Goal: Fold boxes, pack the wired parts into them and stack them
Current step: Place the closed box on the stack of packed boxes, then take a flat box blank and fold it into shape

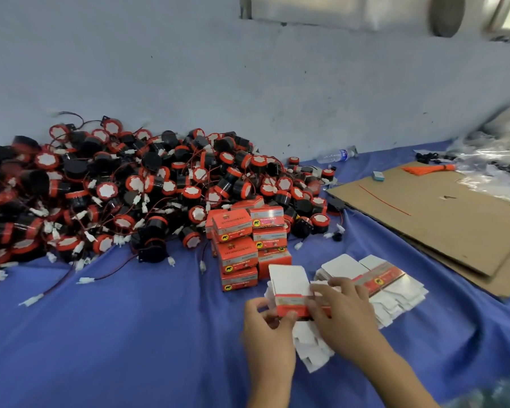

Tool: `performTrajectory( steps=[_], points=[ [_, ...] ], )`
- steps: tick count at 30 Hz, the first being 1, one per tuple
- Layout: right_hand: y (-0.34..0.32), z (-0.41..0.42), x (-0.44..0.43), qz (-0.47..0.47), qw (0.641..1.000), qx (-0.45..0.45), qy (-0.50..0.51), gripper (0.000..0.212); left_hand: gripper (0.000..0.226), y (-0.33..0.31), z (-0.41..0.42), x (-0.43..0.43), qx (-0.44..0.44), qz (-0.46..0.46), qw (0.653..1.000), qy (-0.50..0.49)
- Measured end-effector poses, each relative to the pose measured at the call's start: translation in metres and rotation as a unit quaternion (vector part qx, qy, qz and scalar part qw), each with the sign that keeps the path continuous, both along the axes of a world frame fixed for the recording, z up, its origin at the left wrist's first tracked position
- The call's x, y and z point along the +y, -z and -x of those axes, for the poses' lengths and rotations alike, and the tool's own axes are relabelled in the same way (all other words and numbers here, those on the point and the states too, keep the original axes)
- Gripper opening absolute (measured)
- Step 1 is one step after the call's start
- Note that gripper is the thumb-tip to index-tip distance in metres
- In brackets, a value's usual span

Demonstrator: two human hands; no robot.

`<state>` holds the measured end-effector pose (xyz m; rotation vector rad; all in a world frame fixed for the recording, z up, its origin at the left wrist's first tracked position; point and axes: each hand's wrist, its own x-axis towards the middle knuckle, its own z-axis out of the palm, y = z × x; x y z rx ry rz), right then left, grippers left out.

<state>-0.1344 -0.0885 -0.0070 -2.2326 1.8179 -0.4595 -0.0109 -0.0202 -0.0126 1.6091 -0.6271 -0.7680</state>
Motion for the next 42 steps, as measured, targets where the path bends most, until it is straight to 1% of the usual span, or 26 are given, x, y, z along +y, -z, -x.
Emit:
performTrajectory(
  steps=[2, 4, 7, 9, 12, 14, 15, 16, 18, 19, 20, 22, 23, 24, 25, 27, 28, 29, 30, 32, 33, 34, 35, 37, 39, 42],
  points=[
    [-0.008, -0.001, 0.004, -0.006, 1.0, -0.021, 0.007, 0.041, 0.031, -0.003, -0.002, 0.004, 0.05, 0.044, 0.998, -0.023],
    [-0.017, -0.004, 0.009, 0.003, 0.998, -0.066, 0.004, 0.038, 0.028, -0.007, -0.007, 0.009, 0.075, 0.088, 0.993, -0.034],
    [-0.034, -0.014, 0.021, 0.01, 0.988, -0.146, -0.037, 0.024, 0.021, -0.017, -0.022, 0.025, 0.066, 0.127, 0.988, -0.05],
    [-0.05, -0.03, 0.034, 0.002, 0.976, -0.211, -0.058, 0.021, 0.016, -0.025, -0.034, 0.04, 0.033, 0.143, 0.987, -0.062],
    [-0.07, -0.061, 0.061, 0.004, 0.953, -0.298, -0.051, 0.034, 0.015, -0.036, -0.053, 0.068, -0.021, 0.171, 0.983, -0.067],
    [-0.082, -0.085, 0.086, -0.033, 0.927, -0.367, -0.063, 0.048, 0.017, -0.042, -0.065, 0.087, -0.037, 0.186, 0.98, -0.065],
    [-0.087, -0.096, 0.098, -0.072, 0.906, -0.412, -0.073, 0.05, 0.016, -0.045, -0.07, 0.097, -0.047, 0.187, 0.98, -0.055],
    [-0.089, -0.107, 0.108, -0.112, 0.883, -0.448, -0.085, 0.045, 0.016, -0.048, -0.075, 0.107, -0.055, 0.184, 0.98, -0.04],
    [-0.09, -0.129, 0.126, -0.165, 0.842, -0.505, -0.093, 0.024, 0.019, -0.052, -0.086, 0.131, -0.054, 0.206, 0.977, -0.023],
    [-0.092, -0.136, 0.133, -0.193, 0.816, -0.539, -0.083, 0.015, 0.024, -0.053, -0.092, 0.144, -0.056, 0.219, 0.974, -0.026],
    [-0.096, -0.144, 0.141, -0.236, 0.777, -0.579, -0.07, 0.01, 0.042, -0.054, -0.102, 0.16, -0.067, 0.228, 0.97, -0.045],
    [-0.1, -0.157, 0.156, -0.347, 0.673, -0.651, -0.049, 0.019, 0.083, -0.05, -0.122, 0.193, -0.101, 0.247, 0.961, -0.067],
    [-0.101, -0.162, 0.165, -0.395, 0.627, -0.67, -0.049, 0.027, 0.098, -0.048, -0.132, 0.208, -0.11, 0.254, 0.959, -0.057],
    [-0.102, -0.167, 0.174, -0.437, 0.594, -0.673, -0.053, 0.036, 0.107, -0.045, -0.139, 0.22, -0.124, 0.253, 0.959, -0.035],
    [-0.102, -0.172, 0.183, -0.473, 0.573, -0.666, -0.06, 0.045, 0.113, -0.044, -0.145, 0.23, -0.142, 0.244, 0.959, -0.018],
    [-0.099, -0.182, 0.203, -0.526, 0.552, -0.643, -0.079, 0.054, 0.104, -0.049, -0.157, 0.244, -0.191, 0.232, 0.953, -0.026],
    [-0.098, -0.187, 0.212, -0.546, 0.539, -0.635, -0.088, 0.055, 0.088, -0.053, -0.165, 0.251, -0.234, 0.248, 0.939, -0.04],
    [-0.097, -0.19, 0.219, -0.553, 0.539, -0.629, -0.086, 0.055, 0.071, -0.057, -0.173, 0.257, -0.283, 0.262, 0.922, -0.049],
    [-0.096, -0.192, 0.223, -0.535, 0.568, -0.62, -0.079, 0.053, 0.062, -0.06, -0.18, 0.265, -0.314, 0.265, 0.91, -0.054],
    [-0.101, -0.192, 0.226, -0.437, 0.683, -0.572, -0.127, 0.034, 0.061, -0.068, -0.191, 0.281, -0.305, 0.25, 0.918, -0.041],
    [-0.105, -0.189, 0.225, -0.416, 0.706, -0.545, -0.174, 0.03, 0.064, -0.071, -0.196, 0.289, -0.309, 0.233, 0.922, -0.026],
    [-0.111, -0.186, 0.224, -0.43, 0.703, -0.521, -0.224, 0.033, 0.066, -0.075, -0.199, 0.296, -0.323, 0.218, 0.921, -0.006],
    [-0.114, -0.182, 0.222, -0.467, 0.68, -0.496, -0.271, 0.04, 0.066, -0.078, -0.202, 0.302, -0.342, 0.198, 0.918, 0.013],
    [-0.119, -0.175, 0.219, -0.499, 0.659, -0.446, -0.343, 0.05, 0.066, -0.085, -0.206, 0.312, -0.366, 0.17, 0.914, 0.039],
    [-0.121, -0.17, 0.219, -0.519, 0.646, -0.433, -0.356, 0.05, 0.07, -0.088, -0.208, 0.319, -0.373, 0.155, 0.914, 0.049],
    [-0.12, -0.169, 0.223, -0.514, 0.659, -0.428, -0.344, 0.043, 0.08, -0.095, -0.205, 0.329, -0.341, 0.13, 0.928, 0.074]
  ],
)
